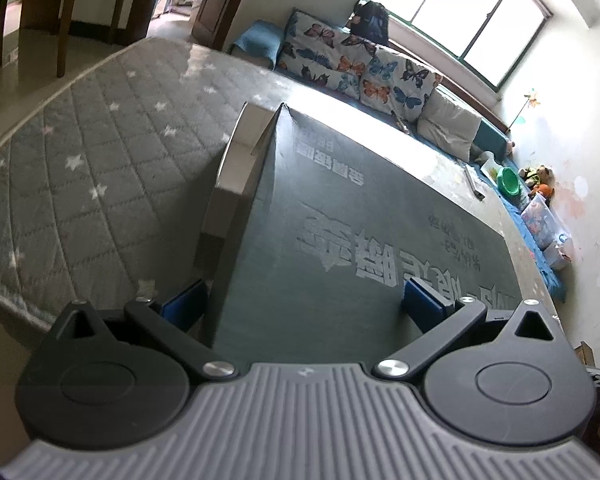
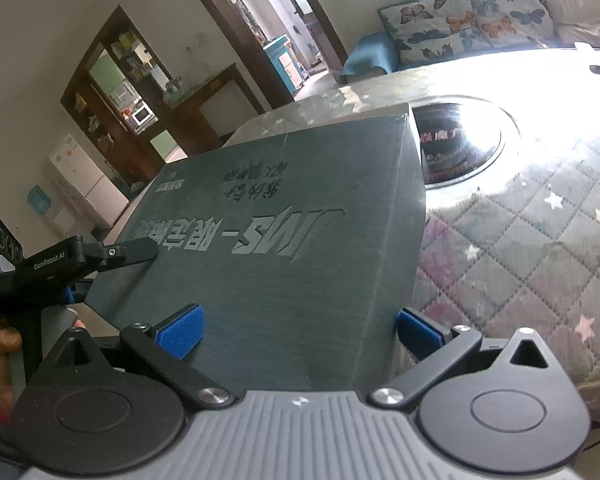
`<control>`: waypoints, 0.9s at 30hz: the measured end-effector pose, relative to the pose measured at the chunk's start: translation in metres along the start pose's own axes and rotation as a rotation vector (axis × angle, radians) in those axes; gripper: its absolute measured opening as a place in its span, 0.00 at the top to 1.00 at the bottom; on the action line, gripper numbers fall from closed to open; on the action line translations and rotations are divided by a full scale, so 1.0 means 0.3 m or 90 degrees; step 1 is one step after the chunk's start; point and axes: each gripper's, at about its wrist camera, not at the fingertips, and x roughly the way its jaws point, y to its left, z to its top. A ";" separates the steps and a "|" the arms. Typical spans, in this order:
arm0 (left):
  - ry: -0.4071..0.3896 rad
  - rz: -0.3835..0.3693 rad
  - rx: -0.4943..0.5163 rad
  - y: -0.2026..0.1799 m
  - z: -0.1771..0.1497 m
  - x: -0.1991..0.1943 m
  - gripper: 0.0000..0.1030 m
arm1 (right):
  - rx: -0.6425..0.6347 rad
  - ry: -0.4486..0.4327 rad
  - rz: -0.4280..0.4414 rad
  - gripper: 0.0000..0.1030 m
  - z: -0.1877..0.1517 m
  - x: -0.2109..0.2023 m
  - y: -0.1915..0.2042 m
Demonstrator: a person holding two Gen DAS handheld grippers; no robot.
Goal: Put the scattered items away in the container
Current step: 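Lift the dark grey lid between both tools over the white box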
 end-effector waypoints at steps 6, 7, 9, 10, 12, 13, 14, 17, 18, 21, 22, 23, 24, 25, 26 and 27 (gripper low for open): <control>0.024 0.004 -0.013 0.031 -0.050 0.017 0.00 | 0.006 0.022 -0.003 0.00 -0.041 0.016 -0.018; 0.030 0.005 -0.017 0.037 -0.057 0.020 0.00 | 0.004 0.025 -0.005 0.00 -0.047 0.018 -0.018; 0.041 0.006 -0.023 0.046 -0.067 0.028 0.00 | 0.009 0.034 -0.006 0.00 -0.055 0.022 -0.024; 0.044 0.006 -0.025 0.049 -0.073 0.030 0.00 | 0.013 0.039 -0.006 0.00 -0.060 0.025 -0.027; 0.047 0.004 -0.030 0.055 -0.085 0.034 0.00 | 0.012 0.041 -0.008 0.00 -0.072 0.025 -0.026; 0.051 0.003 -0.033 0.059 -0.090 0.038 0.00 | 0.009 0.042 -0.009 0.00 -0.075 0.022 -0.025; 0.056 0.002 -0.036 0.063 -0.095 0.043 0.00 | 0.009 0.045 -0.011 0.00 -0.078 0.021 -0.027; 0.074 0.001 -0.045 0.078 -0.107 0.063 0.00 | 0.013 0.055 -0.016 0.00 -0.085 0.024 -0.034; 0.080 0.000 -0.049 0.083 -0.109 0.070 0.00 | 0.013 0.060 -0.018 0.00 -0.088 0.025 -0.035; 0.089 0.001 -0.054 0.087 -0.113 0.080 0.00 | 0.013 0.069 -0.022 0.00 -0.092 0.028 -0.038; 0.089 0.001 -0.055 0.087 -0.112 0.082 0.00 | 0.013 0.071 -0.023 0.00 -0.092 0.028 -0.038; 0.089 0.002 -0.054 0.086 -0.112 0.083 0.00 | 0.014 0.072 -0.023 0.00 -0.092 0.029 -0.038; 0.089 0.003 -0.053 0.086 -0.112 0.084 0.00 | 0.015 0.074 -0.023 0.00 -0.091 0.030 -0.039; 0.090 0.004 -0.052 0.084 -0.112 0.084 0.00 | 0.015 0.076 -0.022 0.00 -0.090 0.031 -0.040; 0.092 0.005 -0.054 0.084 -0.112 0.085 0.00 | 0.018 0.079 -0.022 0.00 -0.090 0.033 -0.041; 0.094 0.006 -0.058 0.086 -0.112 0.086 0.00 | 0.020 0.082 -0.022 0.00 -0.089 0.035 -0.043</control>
